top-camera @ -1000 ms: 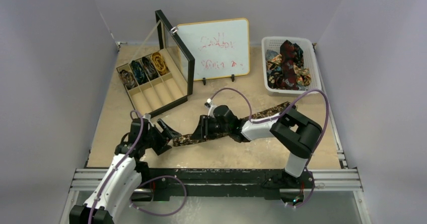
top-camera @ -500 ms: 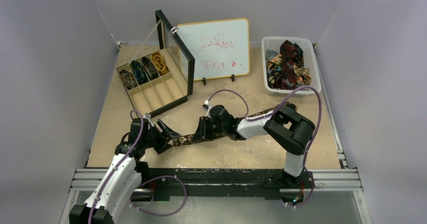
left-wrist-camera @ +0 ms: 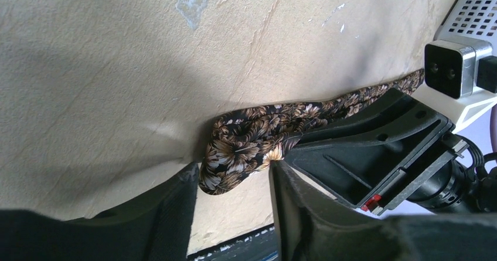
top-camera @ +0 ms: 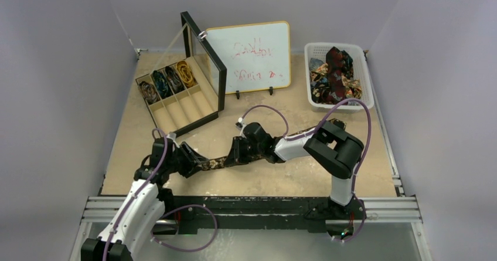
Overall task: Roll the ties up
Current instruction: Roll the tie at the center of the board.
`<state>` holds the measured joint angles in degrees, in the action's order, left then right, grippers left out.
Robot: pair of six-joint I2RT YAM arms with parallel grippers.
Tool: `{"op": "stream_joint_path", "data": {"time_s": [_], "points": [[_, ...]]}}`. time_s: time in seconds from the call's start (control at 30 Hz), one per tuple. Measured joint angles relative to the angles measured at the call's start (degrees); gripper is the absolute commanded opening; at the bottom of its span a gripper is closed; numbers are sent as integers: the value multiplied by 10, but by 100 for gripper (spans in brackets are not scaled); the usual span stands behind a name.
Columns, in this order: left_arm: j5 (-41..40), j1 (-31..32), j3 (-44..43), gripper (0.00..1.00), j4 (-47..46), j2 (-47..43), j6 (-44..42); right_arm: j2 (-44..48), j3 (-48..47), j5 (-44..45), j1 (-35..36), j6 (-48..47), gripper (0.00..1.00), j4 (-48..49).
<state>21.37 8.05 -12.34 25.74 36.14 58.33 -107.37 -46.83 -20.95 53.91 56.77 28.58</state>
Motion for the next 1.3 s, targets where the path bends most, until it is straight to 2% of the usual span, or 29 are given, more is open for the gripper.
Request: {"op": "stream_joint_path", "data": {"time_s": [0.1,0.47,0.6,0.77,0.9,0.97,1.1,1.3], "points": [[1,1,0,36,-2,1,-6,0,0,-1,-1,0,20,0],[5,3,6,34,-26,16,-37,-13,-10,-24,-6,3,20,1],[10,3,14,29,-37,26,-55,-19,-15,-31,-7,4,20,1],[16,3,22,15,-55,37,-68,-21,-18,-33,-7,4,23,1],[18,3,23,0,-62,37,-71,-21,-21,-37,-7,4,34,-1],[19,3,23,0,-65,37,-72,-21,-25,-40,-7,2,37,-5],[21,3,23,0,-70,38,-74,-4,-30,-32,-7,-9,38,-27],[30,3,23,0,-80,47,-85,13,-41,-6,-7,-23,31,-65]]}}
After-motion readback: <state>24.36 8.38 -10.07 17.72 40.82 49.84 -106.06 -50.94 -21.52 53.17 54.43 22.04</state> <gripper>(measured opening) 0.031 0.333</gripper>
